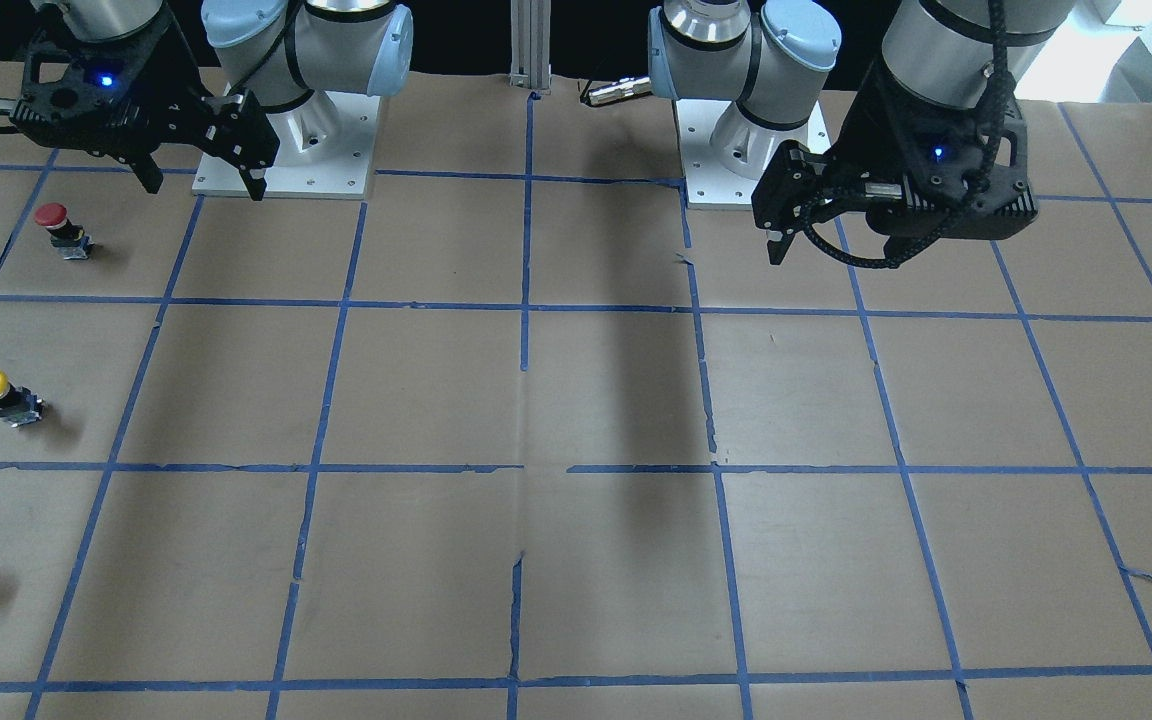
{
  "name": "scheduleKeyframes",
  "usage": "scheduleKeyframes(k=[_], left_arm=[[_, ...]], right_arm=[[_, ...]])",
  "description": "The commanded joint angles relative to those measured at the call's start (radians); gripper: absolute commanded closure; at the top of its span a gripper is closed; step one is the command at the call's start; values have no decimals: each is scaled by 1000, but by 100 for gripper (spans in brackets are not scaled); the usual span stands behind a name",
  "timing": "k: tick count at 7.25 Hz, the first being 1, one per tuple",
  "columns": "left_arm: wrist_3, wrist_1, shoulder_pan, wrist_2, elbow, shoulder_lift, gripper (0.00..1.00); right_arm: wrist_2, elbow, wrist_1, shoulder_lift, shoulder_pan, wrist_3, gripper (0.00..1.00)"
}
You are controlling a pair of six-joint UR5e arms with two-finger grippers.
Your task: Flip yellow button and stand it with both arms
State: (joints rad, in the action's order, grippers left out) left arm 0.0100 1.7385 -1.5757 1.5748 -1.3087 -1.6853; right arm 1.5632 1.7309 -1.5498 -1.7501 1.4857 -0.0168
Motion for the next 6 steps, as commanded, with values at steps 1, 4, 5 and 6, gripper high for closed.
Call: scheduleKeyframes(k=[1,4,5,6], left_arm=[[-11,3,-1,-9,3,-24,0],[-12,3,-1,-9,3,-24,0],[-13,1,-1,-9,3,-28,0],[-13,1,-3,-10,3,-28,0]], right_arm=[[-3,-24,-3,43,59,117,0],[11,-27,-4,52,62,112,0],[3,-28,-6,54,62,112,0],[0,-30,-7,54,61,113,0]])
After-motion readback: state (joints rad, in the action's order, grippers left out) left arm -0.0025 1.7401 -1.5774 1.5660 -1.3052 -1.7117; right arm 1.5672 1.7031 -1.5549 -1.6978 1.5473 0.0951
